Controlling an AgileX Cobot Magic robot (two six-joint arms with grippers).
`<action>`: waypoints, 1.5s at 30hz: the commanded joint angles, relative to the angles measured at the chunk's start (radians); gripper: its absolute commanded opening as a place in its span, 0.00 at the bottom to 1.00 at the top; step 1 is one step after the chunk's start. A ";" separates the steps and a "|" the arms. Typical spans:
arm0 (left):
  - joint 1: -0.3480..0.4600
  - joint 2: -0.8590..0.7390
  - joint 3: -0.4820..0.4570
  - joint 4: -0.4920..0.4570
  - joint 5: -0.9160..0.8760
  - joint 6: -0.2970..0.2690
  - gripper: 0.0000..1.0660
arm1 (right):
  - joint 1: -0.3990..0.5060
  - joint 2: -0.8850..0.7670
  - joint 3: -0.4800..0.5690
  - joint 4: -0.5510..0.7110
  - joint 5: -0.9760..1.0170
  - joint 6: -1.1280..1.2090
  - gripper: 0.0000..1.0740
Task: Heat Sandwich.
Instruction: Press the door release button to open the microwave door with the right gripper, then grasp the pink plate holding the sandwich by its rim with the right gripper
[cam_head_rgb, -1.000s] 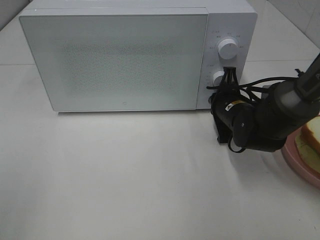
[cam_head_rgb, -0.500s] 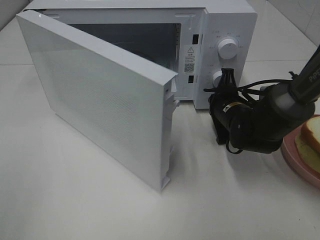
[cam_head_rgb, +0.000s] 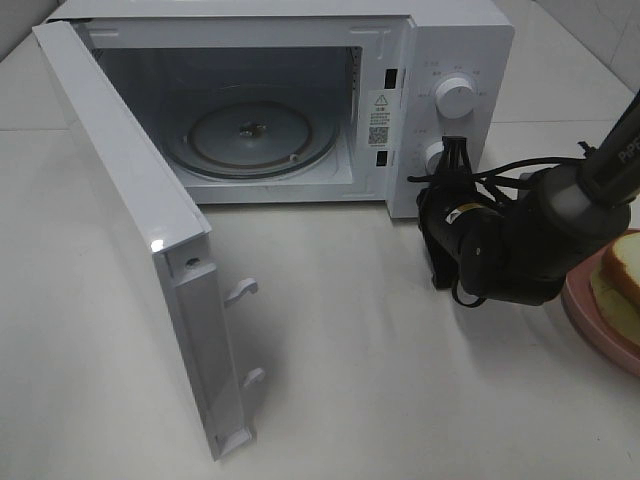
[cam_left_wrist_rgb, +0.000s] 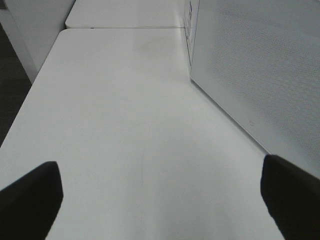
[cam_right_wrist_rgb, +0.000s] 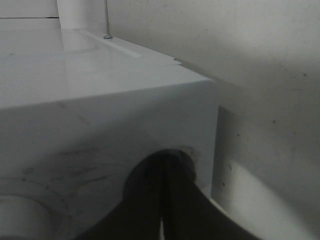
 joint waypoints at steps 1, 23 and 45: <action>0.001 -0.029 0.002 -0.001 -0.004 -0.001 0.95 | -0.030 -0.010 -0.086 -0.075 -0.149 0.002 0.01; 0.001 -0.029 0.002 -0.001 -0.004 -0.001 0.95 | -0.028 -0.080 -0.001 -0.117 0.030 0.014 0.01; 0.001 -0.029 0.002 -0.001 -0.004 -0.001 0.95 | -0.030 -0.274 0.151 -0.119 0.330 -0.195 0.02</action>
